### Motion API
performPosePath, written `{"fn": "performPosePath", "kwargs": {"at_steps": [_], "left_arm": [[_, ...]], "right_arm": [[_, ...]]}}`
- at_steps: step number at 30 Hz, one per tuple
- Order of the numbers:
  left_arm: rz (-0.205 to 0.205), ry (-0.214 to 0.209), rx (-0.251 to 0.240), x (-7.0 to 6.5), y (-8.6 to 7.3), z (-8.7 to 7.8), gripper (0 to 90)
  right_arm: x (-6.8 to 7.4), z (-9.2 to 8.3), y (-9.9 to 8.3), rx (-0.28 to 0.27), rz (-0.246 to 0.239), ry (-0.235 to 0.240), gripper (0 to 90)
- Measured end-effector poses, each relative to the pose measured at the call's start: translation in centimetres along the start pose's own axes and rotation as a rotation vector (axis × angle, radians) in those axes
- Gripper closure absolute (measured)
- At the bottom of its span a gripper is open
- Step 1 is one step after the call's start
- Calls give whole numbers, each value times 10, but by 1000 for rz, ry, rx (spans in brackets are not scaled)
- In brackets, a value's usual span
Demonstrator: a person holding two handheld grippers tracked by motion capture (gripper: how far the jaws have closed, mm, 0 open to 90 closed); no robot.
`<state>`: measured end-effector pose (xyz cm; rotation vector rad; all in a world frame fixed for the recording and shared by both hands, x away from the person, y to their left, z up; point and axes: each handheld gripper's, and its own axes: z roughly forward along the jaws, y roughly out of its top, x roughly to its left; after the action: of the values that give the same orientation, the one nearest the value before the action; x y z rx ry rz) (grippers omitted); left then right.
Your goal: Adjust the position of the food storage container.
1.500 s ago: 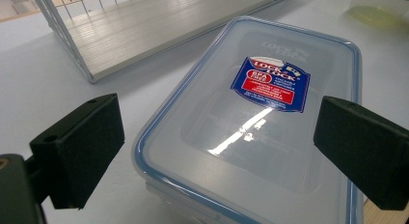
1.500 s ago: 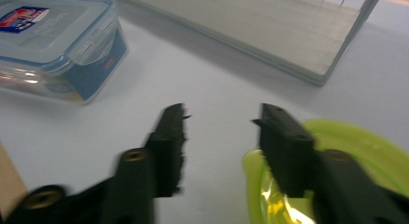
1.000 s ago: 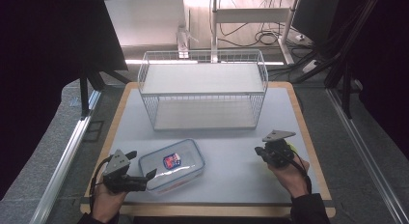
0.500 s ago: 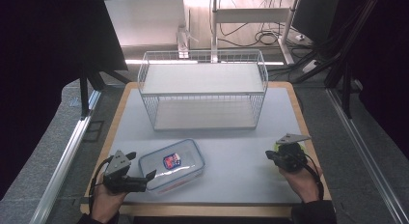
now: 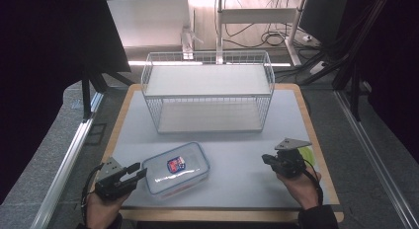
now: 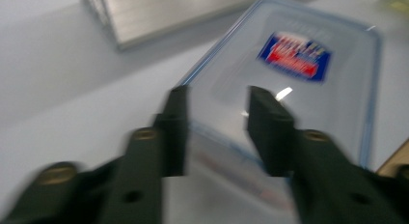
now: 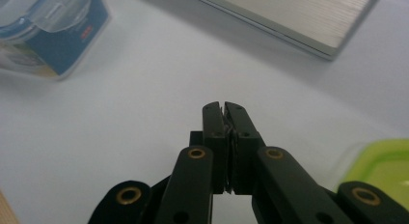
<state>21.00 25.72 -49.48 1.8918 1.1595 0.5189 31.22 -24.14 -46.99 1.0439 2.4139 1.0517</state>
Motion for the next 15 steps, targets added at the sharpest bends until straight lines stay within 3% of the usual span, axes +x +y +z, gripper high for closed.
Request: {"fn": "performPosePath", "kwargs": {"at_steps": [1,3,6,11,13,15], "left_arm": [[-18,21,40,3,-6,-1,835],[-24,27,55,4,-9,-1,899],[-56,13,141,8,-18,10,900],[-54,-16,166,1,-15,20,899],[-30,14,185,-2,-13,25,900],[-60,-8,176,1,-11,27,900]], "right_arm": [[3,2,0,-6,-7,9,886],[4,3,0,-10,-10,12,885],[6,7,0,-23,-8,30,885],[9,10,0,-27,-6,56,882],[9,11,1,-28,-4,63,883],[10,13,1,-25,-1,70,883]]}}
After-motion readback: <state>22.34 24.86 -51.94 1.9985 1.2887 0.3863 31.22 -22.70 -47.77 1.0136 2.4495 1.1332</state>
